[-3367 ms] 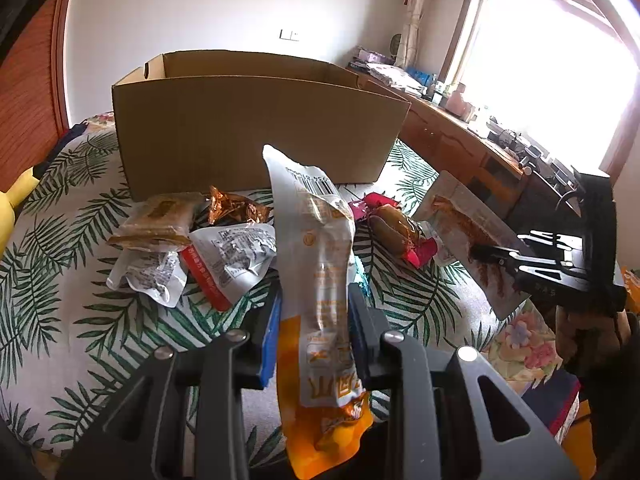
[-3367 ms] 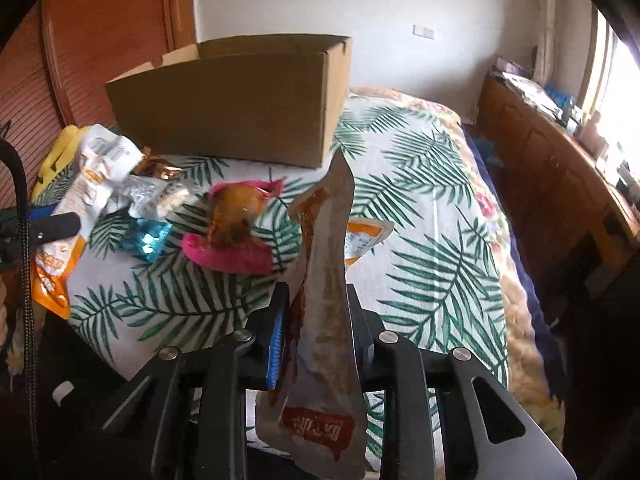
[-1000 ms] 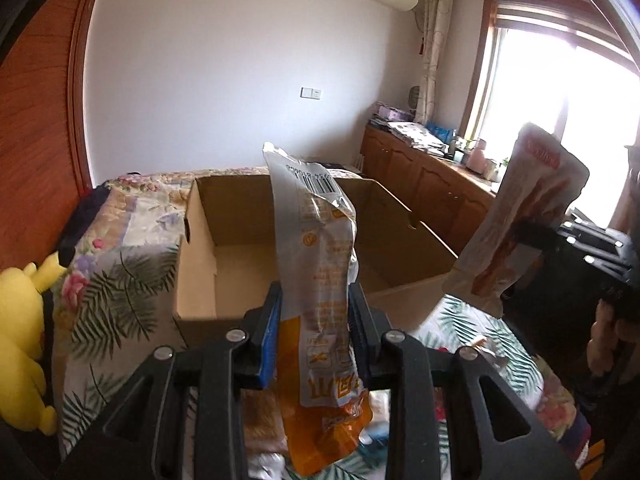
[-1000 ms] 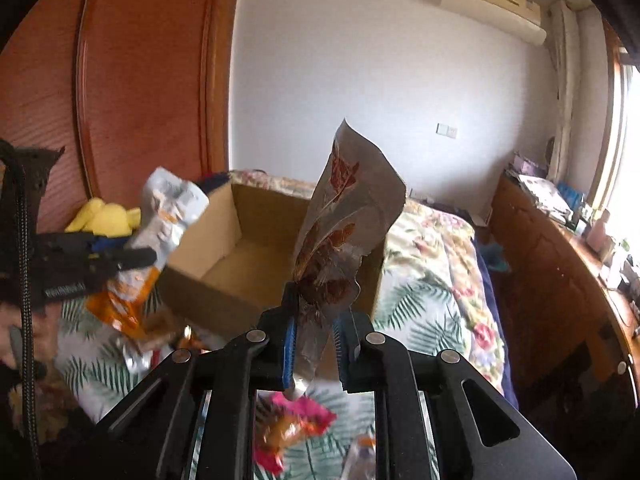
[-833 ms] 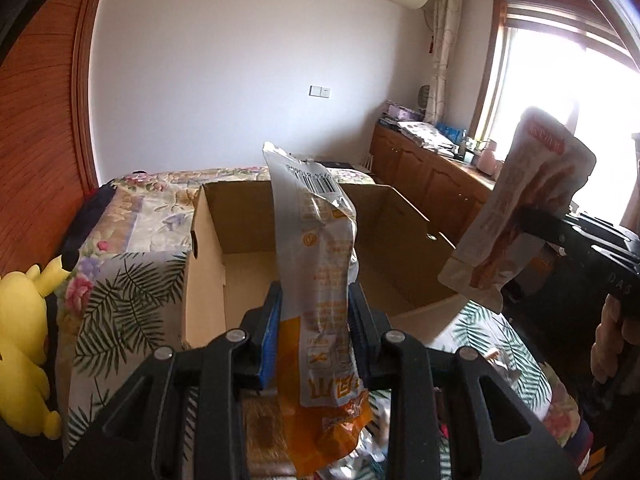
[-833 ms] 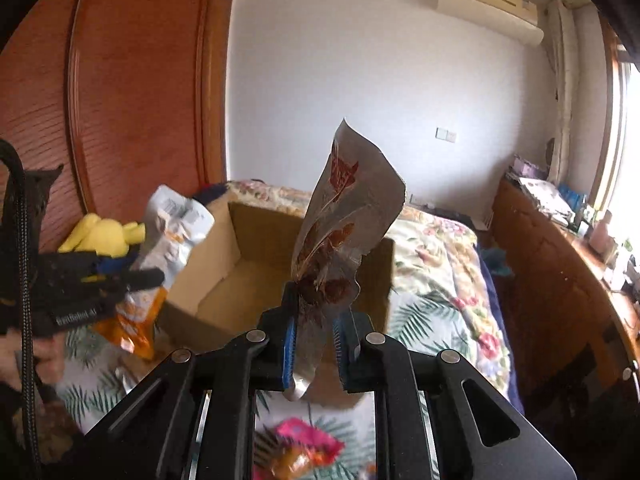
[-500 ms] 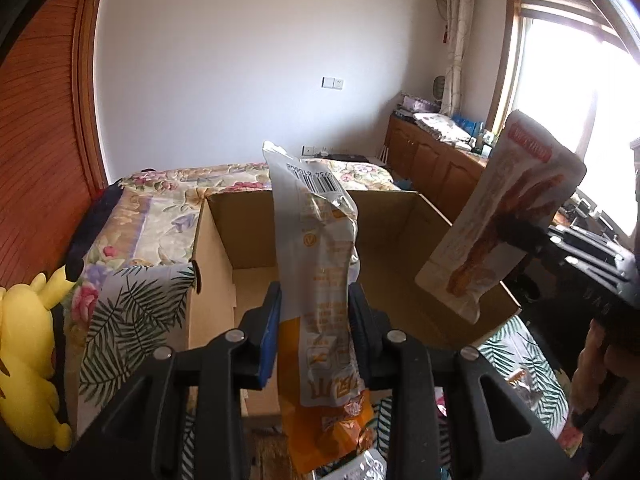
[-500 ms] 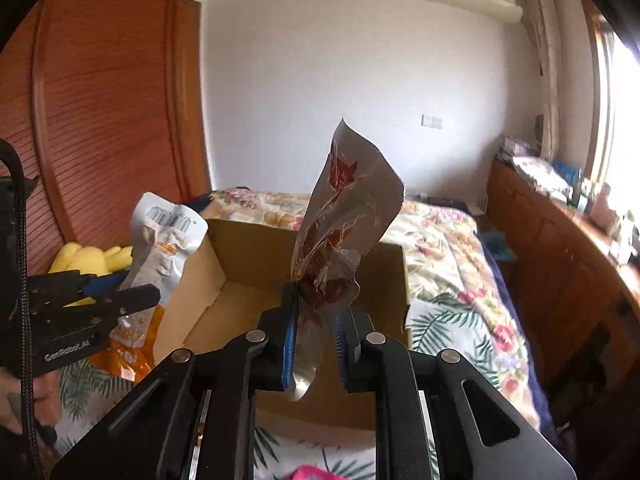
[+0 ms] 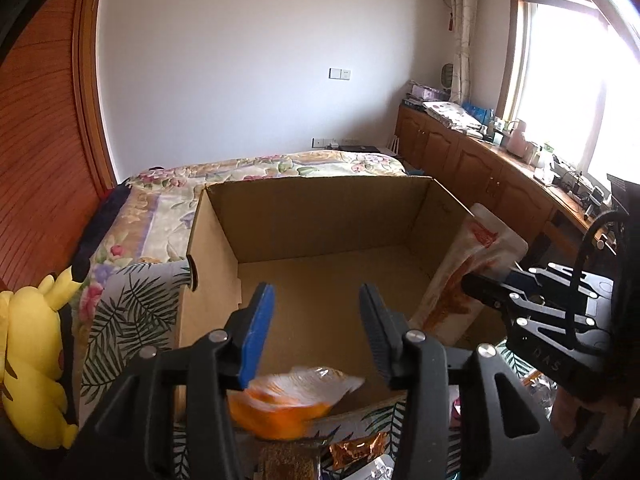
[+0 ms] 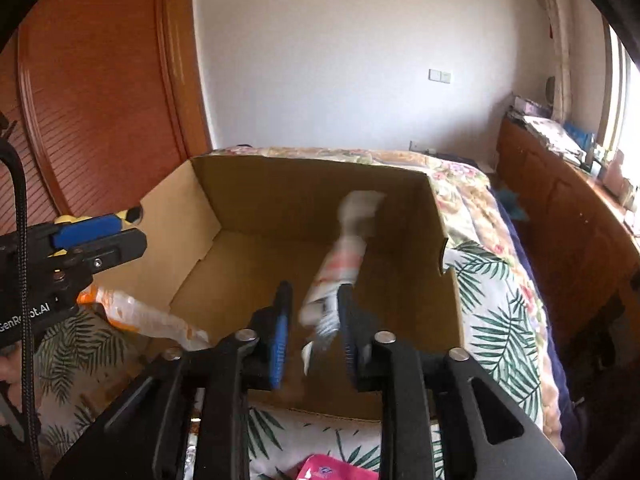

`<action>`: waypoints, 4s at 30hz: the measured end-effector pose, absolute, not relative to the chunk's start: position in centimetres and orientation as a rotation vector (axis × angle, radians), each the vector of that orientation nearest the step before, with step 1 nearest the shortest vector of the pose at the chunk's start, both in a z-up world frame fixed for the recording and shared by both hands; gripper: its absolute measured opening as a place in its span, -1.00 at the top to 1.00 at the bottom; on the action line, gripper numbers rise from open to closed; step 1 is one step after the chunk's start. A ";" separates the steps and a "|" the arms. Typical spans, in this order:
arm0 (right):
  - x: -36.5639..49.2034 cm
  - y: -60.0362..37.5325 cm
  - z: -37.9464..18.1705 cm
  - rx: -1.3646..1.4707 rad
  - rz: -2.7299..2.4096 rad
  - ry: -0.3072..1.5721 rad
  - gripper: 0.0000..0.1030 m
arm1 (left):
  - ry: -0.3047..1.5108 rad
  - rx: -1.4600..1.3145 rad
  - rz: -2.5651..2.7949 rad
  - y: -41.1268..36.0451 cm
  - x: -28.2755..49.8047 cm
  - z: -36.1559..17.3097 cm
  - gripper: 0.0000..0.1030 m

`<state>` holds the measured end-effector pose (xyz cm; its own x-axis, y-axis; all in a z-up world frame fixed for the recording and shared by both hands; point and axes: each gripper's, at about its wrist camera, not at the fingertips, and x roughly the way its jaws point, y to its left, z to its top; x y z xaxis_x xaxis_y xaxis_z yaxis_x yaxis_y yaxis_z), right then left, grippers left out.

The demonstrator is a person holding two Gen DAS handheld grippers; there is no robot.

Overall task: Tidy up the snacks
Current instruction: 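Open left tool dropping its packet while right tool releases its packet into box, then move left tool to clear grain-bar bag while right tool reaches pink-wrapped bread, then close left tool on grain-bar bag while right tool grasps pink-wrapped bread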

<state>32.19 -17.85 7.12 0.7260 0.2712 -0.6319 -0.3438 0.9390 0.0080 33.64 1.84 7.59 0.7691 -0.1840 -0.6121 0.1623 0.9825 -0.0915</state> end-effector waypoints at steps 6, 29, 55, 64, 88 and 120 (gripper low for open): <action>30.6 -18.5 8.1 -0.117 0.368 0.652 0.27 | 0.656 -0.002 -0.217 1.8 31.5 7.9 0.04; 21.3 -20.9 6.9 -0.124 0.460 0.626 0.00 | 0.693 0.027 -0.287 4.5 23.4 5.6 0.01; 23.2 -23.1 -2.7 -0.032 0.342 0.831 -0.12 | 0.842 -0.007 -0.267 5.5 23.5 -2.1 0.01; 23.3 -22.6 -2.8 -0.013 0.305 0.841 -0.22 | 0.877 -0.003 -0.257 5.1 24.6 -2.7 -0.01; 20.6 -22.7 -1.9 -0.007 0.344 0.841 -0.31 | 1.021 -0.022 -0.295 3.2 28.1 -4.6 -0.13; 22.2 -22.8 -3.9 -0.005 0.375 0.942 -0.43 | 0.926 0.041 -0.290 3.8 25.7 -4.0 0.17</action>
<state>22.21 -22.75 -3.88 0.5282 0.3121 -0.7897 -0.3165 0.9353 0.1579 25.73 3.82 -3.99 0.5649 -0.2290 -0.7928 0.2641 0.9604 -0.0892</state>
